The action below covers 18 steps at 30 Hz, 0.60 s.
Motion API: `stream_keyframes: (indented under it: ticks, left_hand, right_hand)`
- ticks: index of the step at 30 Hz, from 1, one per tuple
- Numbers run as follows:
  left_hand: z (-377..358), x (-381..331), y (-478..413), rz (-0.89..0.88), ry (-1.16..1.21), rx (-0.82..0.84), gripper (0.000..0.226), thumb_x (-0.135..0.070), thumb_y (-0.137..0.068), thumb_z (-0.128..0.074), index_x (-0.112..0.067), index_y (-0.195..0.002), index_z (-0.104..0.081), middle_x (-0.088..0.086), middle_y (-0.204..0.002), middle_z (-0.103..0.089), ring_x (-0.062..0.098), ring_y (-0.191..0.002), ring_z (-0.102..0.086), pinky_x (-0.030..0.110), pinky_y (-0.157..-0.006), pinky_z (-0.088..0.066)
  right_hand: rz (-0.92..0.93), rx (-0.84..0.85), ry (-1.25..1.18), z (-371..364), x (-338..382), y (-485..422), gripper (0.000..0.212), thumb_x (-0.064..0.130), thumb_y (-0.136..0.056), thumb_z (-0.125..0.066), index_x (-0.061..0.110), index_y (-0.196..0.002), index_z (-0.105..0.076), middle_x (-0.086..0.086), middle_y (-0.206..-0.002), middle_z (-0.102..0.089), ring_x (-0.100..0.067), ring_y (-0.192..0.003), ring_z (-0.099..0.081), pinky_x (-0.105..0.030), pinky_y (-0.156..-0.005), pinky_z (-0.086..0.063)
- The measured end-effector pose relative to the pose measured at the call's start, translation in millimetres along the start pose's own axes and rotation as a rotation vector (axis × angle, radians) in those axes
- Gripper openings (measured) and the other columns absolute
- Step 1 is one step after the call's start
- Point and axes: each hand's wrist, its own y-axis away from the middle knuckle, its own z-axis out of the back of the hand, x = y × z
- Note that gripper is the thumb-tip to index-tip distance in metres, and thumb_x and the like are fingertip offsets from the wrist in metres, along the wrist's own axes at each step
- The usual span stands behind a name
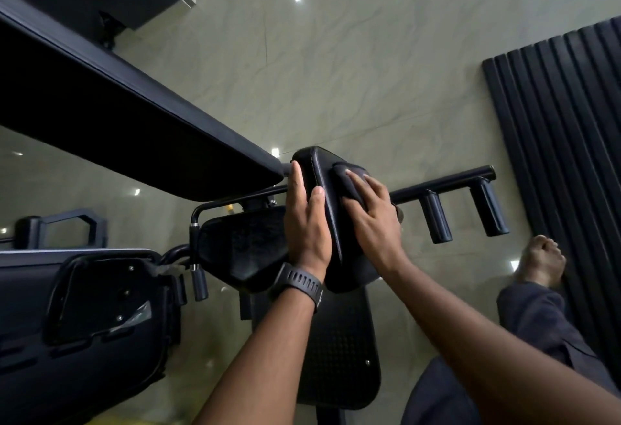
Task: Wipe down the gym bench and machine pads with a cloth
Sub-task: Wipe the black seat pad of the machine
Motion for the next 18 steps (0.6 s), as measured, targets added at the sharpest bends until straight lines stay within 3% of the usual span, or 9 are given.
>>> stream_keyframes:
  ticks: [3, 6, 9, 12, 15, 18]
  left_hand:
    - [2.8, 1.7, -4.0, -0.01, -0.028, 0.028, 0.064, -0.031, -0.099, -0.036, -0.021, -0.161, -0.026, -0.003, -0.167, -0.024, 0.001, -0.151, -0.022, 0.022, -0.124, -0.018]
    - [2.6, -1.2, -6.6, -0.03, -0.05, 0.03, 0.064, -0.03, -0.098, -0.036, -0.019, -0.16, -0.027, -0.002, -0.167, -0.025, 0.001, -0.151, -0.022, 0.017, -0.122, -0.017]
    - [0.5, -2.7, -10.3, -0.019, -0.073, 0.011, 0.066, -0.032, -0.098, -0.038, -0.019, -0.161, -0.024, -0.001, -0.168, -0.022, 0.001, -0.151, -0.019, 0.017, -0.123, -0.014]
    - [-0.1, -5.6, -12.4, -0.032, -0.129, 0.013, 0.07, -0.032, -0.096, -0.042, -0.017, -0.162, -0.022, 0.0, -0.168, -0.021, 0.003, -0.152, -0.018, 0.015, -0.122, -0.012]
    - [2.9, -4.6, -20.3, -0.074, -0.158, 0.039, 0.069, -0.031, -0.097, -0.042, -0.018, -0.161, -0.022, 0.0, -0.168, -0.021, 0.003, -0.152, -0.018, 0.017, -0.123, -0.013]
    - [3.7, -1.0, -26.0, -0.097, -0.178, 0.063, 0.066, -0.029, -0.099, -0.041, -0.018, -0.161, -0.022, 0.0, -0.168, -0.019, 0.001, -0.153, -0.016, 0.02, -0.125, -0.013]
  right_hand:
    - [0.175, -0.031, -0.017, -4.4, 17.7, 2.3, 0.052, 0.052, -0.093, -0.05, 0.049, -0.145, -0.047, 0.008, -0.157, -0.04, -0.015, -0.139, -0.043, -0.032, -0.114, -0.034]
    - [0.221, 0.01, 0.069, -7.6, 26.7, -35.4, 0.056, 0.06, -0.091, -0.045, 0.05, -0.146, -0.045, 0.01, -0.158, -0.038, -0.022, -0.137, -0.046, -0.038, -0.113, -0.037]
    - [0.056, 0.083, 0.105, -6.4, 11.0, -73.5, 0.053, 0.057, -0.096, -0.05, 0.05, -0.148, -0.043, 0.011, -0.158, -0.037, -0.025, -0.138, -0.046, -0.038, -0.115, -0.035]
    - [-0.062, 0.073, 0.062, -0.1, -9.7, -53.0, 0.05, 0.045, -0.099, -0.056, 0.045, -0.148, -0.046, 0.006, -0.158, -0.039, -0.024, -0.139, -0.046, -0.033, -0.115, -0.032]
    - [0.098, -0.031, -0.013, -5.1, -1.8, -9.3, 0.054, 0.054, -0.092, -0.051, 0.049, -0.145, -0.046, 0.008, -0.156, -0.042, -0.02, -0.137, -0.045, -0.035, -0.114, -0.034]
    - [0.194, -0.036, 0.01, -10.4, 13.2, -28.5, 0.056, 0.057, -0.091, -0.045, 0.051, -0.147, -0.043, 0.013, -0.158, -0.038, -0.019, -0.136, -0.044, -0.035, -0.111, -0.035]
